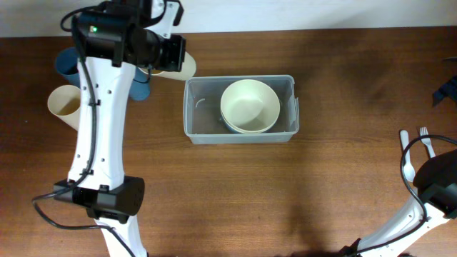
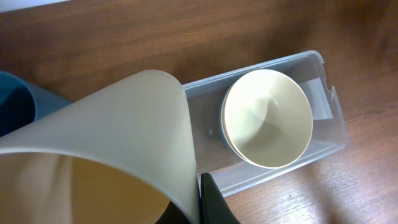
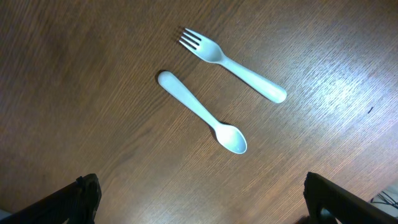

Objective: Pack container
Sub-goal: 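Carry the cream cup to the bin's left end and release it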

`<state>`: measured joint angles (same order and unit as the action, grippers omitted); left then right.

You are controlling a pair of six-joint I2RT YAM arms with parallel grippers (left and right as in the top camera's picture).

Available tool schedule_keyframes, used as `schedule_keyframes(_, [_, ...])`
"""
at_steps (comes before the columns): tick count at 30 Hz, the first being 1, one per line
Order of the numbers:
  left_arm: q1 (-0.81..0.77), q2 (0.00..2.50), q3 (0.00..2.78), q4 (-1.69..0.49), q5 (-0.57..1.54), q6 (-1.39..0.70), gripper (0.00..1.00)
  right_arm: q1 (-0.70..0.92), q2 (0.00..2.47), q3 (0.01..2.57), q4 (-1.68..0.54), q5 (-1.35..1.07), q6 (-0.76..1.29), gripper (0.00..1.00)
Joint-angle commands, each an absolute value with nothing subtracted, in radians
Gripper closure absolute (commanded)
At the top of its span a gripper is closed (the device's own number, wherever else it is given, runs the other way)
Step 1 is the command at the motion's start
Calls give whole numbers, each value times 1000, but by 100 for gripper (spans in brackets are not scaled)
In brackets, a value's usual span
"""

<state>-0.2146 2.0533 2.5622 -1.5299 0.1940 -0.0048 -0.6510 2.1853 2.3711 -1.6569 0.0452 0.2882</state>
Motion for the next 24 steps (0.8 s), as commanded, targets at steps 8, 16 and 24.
schedule_keyframes(8, [-296,2165,2579,-1562,161,-7,98,-646,2172,2366,-1657,57,296,2])
schedule_keyframes(16, [-327,2217,2579,-1572,151,-7,98,-646,2172,2366,-1657,57,296,1])
schedule_keyframes(24, [-326,2264,2579,-1612,118,-7,98,-646,2172,2366,-1657,57,296,1])
